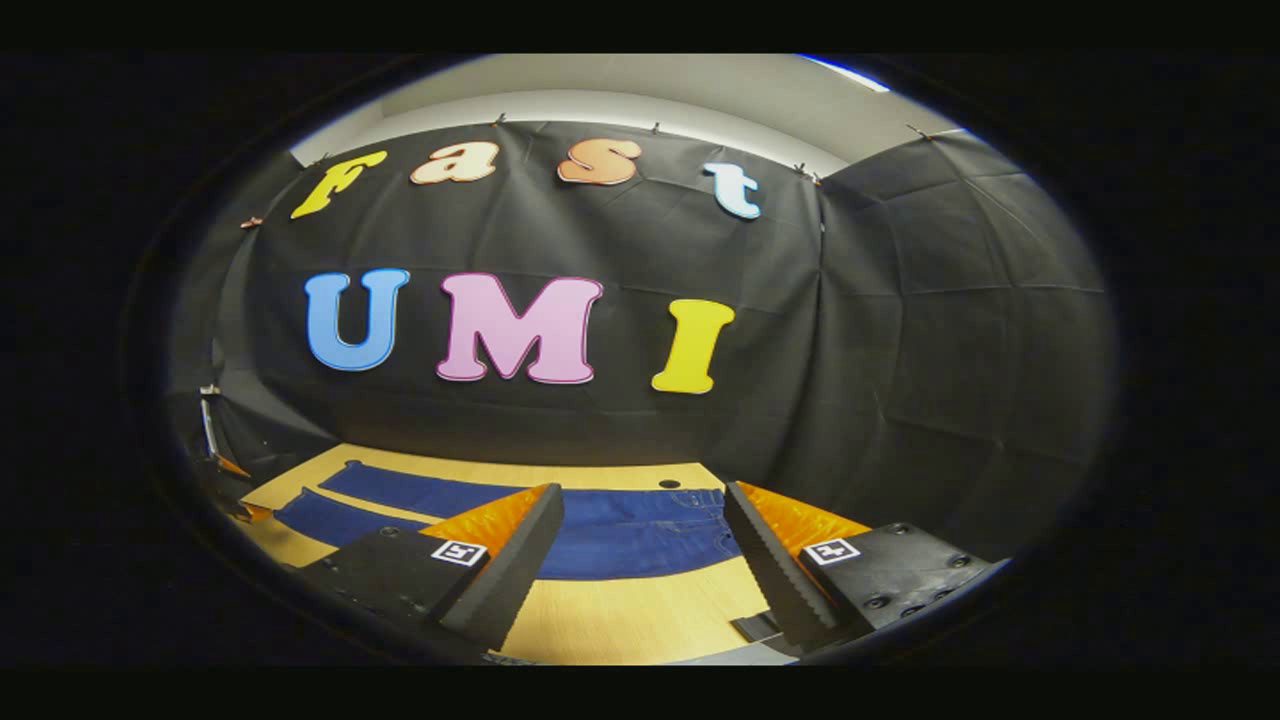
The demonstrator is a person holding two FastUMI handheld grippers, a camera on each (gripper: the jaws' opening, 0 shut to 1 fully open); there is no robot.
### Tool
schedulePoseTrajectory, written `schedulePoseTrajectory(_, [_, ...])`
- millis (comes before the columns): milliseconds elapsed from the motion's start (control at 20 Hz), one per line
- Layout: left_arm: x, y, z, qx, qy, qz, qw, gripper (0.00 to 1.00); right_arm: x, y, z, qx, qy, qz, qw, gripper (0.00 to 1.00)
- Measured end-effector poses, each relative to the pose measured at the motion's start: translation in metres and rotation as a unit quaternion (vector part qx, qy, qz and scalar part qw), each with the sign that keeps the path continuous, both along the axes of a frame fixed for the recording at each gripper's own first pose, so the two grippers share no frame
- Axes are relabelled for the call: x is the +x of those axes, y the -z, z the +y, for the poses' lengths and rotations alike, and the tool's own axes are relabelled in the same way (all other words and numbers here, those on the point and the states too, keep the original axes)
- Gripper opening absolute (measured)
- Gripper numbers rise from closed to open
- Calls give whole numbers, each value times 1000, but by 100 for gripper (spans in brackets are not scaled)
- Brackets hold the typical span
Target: Grasp the waist and the cuffs of the jeans and fold them to make the two legs overlap; first hold the waist and fold one-third of the jeans toward the cuffs, then hold the cuffs and fold the remaining one-third in the same direction to finish folding.
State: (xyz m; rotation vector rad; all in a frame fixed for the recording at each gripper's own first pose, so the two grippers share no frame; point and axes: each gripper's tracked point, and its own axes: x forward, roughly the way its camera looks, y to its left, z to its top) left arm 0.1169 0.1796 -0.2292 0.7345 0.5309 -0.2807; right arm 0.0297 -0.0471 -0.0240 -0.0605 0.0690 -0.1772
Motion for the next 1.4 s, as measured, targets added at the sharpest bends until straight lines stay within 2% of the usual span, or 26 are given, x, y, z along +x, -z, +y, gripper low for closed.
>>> schedulePoseTrajectory(100, [9, 29, 20, 55, 29, 39, 997, 98, -4, 6, -3, -7, 6, 11, 1000, 99])
schedulePoseTrajectory(350, [35, 75, 54, 153, 58, 98, 982, 98, -15, 21, -19, -17, 34, 36, 999, 97])
schedulePoseTrajectory(450, [53, 77, 55, 178, 85, 99, 975, 94, -20, 23, -25, -17, 46, 43, 998, 97])
schedulePoseTrajectory(600, [58, 80, 52, 203, 122, 120, 964, 96, -25, 30, -32, -24, 60, 52, 997, 97])
schedulePoseTrajectory(650, [59, 82, 50, 205, 128, 125, 962, 83, -26, 33, -32, -28, 61, 56, 996, 97])
schedulePoseTrajectory(700, [62, 82, 50, 205, 127, 130, 962, 79, -25, 37, -32, -32, 61, 60, 996, 97])
schedulePoseTrajectory(750, [65, 81, 50, 200, 123, 132, 963, 69, -25, 40, -32, -36, 59, 64, 996, 97])
schedulePoseTrajectory(900, [56, 89, 51, 164, 105, 173, 966, 63, -16, 55, -32, -31, 52, 82, 995, 97])
schedulePoseTrajectory(950, [52, 90, 51, 166, 110, 177, 964, 36, -12, 61, -32, -30, 49, 86, 995, 97])
schedulePoseTrajectory(1000, [56, 92, 49, 171, 120, 179, 961, 43, -5, 65, -34, -35, 45, 89, 994, 97])
schedulePoseTrajectory(1050, [55, 94, 49, 179, 124, 181, 959, 39, 4, 69, -38, -45, 40, 92, 994, 97])
schedulePoseTrajectory(1100, [55, 95, 49, 179, 123, 183, 959, 25, 15, 71, -41, -61, 32, 94, 993, 97])
schedulePoseTrajectory(1150, [56, 95, 48, 172, 118, 190, 959, 17, 26, 74, -45, -81, 22, 96, 992, 97])
schedulePoseTrajectory(1250, [57, 92, 48, 158, 108, 195, 962, 11, 50, 80, -55, -116, -5, 97, 988, 97])
schedulePoseTrajectory(1300, [57, 93, 48, 159, 106, 194, 962, 2, 63, 85, -62, -132, -22, 101, 986, 97])
schedulePoseTrajectory(1400, [58, 93, 49, 171, 107, 186, 962, 6, 93, 95, -83, -172, -48, 112, 978, 97])
